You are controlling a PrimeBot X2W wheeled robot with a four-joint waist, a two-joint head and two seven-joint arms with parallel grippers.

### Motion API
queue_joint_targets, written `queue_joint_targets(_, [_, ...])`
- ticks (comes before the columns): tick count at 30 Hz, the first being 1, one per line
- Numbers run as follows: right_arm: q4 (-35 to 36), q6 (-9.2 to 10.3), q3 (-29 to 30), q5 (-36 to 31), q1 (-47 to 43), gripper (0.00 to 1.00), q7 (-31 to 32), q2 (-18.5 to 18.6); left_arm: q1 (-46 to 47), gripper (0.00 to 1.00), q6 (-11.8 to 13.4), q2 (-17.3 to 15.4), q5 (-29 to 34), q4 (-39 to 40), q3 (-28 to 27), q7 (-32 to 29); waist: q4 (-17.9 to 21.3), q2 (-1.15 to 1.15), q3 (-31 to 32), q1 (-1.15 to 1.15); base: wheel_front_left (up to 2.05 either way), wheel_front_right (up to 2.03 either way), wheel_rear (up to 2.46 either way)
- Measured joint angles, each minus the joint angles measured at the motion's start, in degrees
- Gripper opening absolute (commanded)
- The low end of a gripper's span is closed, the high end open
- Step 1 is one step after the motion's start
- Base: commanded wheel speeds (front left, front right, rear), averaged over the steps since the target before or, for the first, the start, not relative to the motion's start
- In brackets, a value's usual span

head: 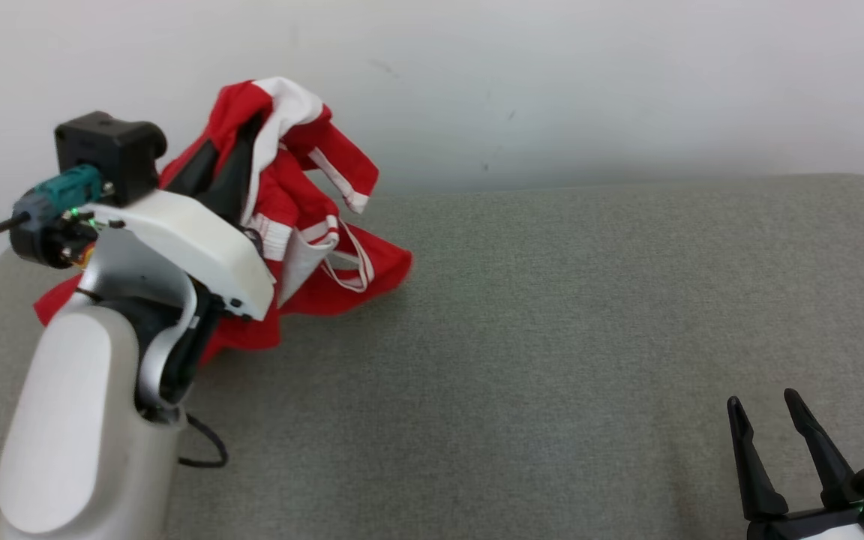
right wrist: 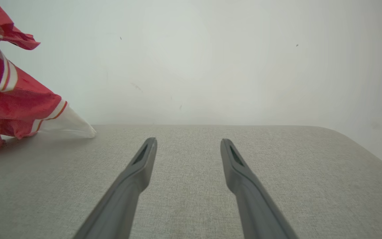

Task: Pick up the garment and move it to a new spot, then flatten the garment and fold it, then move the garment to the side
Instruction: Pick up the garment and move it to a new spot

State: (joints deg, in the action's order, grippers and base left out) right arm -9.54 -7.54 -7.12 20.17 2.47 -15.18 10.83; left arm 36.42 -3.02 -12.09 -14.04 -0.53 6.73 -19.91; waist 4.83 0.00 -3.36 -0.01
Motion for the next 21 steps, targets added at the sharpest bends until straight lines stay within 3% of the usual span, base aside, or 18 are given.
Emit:
queue_joint_targets(14, [-0.5,0.00,-0.1,0.0,0.1,1.00,0.0,-0.9,-2.6,0.00,-1.7,7.1,-9.0,17.1,9.5,-7.4,5.8,0.00,0.1,0.01,0.00,0.00,0.00])
queue_joint_targets(21, [-0.8,0.00,-0.3,0.0,0.9,1.00,0.0,-1.8,2.1,0.00,-0.4,8.8,-14.3,20.2,14.6,-8.8,9.2,0.00,0.2,0.01,0.00,0.00,0.00])
